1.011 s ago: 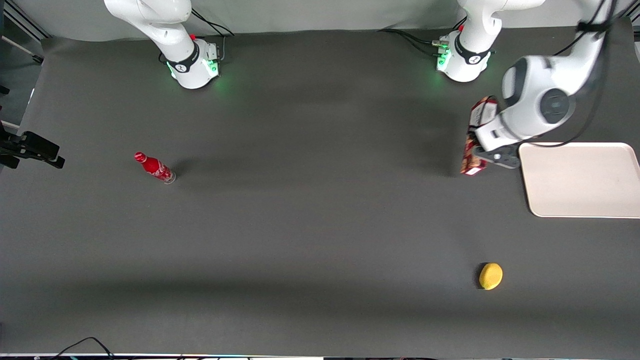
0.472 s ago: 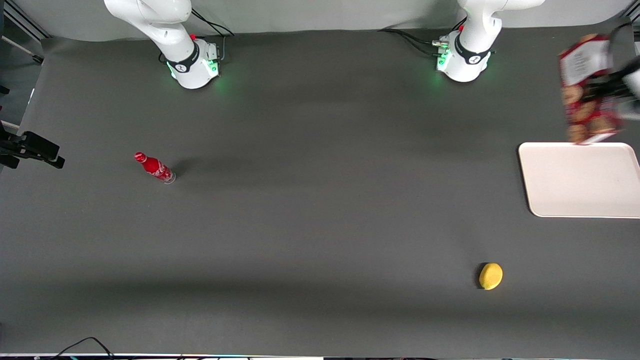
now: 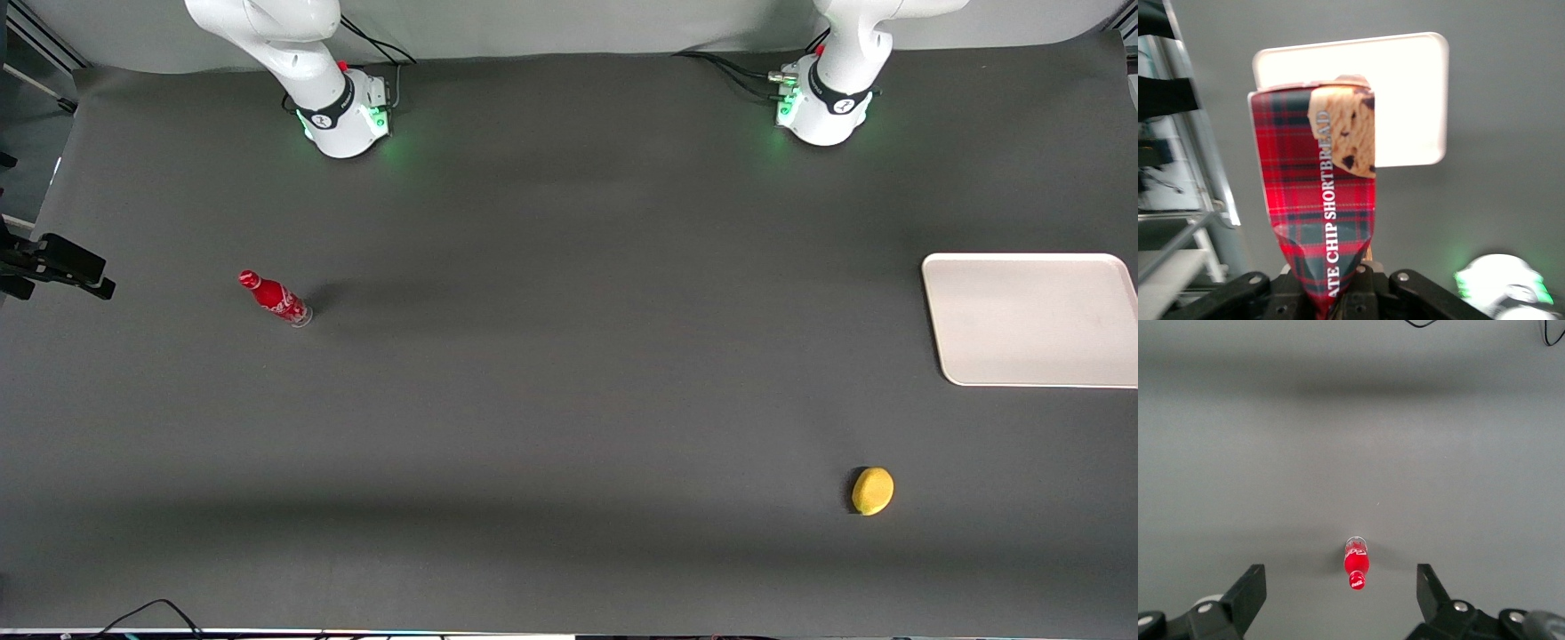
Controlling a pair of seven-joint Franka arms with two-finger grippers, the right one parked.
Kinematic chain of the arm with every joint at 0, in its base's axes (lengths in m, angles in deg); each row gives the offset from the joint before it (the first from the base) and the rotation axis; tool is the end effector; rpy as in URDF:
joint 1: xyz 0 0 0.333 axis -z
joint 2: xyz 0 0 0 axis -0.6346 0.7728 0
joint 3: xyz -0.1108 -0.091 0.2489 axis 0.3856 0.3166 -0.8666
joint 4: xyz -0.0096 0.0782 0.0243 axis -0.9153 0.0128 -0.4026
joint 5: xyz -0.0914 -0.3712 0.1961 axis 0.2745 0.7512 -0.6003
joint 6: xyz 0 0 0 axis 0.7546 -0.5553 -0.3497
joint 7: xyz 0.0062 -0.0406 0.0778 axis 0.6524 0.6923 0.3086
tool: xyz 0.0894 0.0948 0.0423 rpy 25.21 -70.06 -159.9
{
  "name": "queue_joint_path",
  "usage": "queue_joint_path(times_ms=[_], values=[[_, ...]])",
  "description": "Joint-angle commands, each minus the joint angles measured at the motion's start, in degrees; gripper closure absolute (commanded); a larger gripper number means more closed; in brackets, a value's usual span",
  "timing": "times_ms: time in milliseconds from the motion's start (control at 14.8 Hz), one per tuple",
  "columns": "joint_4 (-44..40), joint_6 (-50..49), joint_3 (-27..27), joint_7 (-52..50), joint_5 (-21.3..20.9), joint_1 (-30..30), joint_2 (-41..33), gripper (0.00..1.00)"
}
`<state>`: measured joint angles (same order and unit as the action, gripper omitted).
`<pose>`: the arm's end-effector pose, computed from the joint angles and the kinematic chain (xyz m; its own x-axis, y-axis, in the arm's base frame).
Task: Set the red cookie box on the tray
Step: 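Carry the held box up and over toward the white tray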
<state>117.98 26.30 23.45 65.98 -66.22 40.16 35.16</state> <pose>0.5149 0.3090 0.5353 0.9708 -0.0859 -0.2238 -0.1127 -0.9875 -0.1101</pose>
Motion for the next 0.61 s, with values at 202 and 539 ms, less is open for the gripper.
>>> queue_joint_path(times_ms=[202, 539], values=[[4.7, 24.0, -8.5, 15.1, 8.5, -4.3, 18.9, 1.0], [7.4, 37.8, -10.0, 28.4, 26.1, -7.6, 32.0, 1.0]])
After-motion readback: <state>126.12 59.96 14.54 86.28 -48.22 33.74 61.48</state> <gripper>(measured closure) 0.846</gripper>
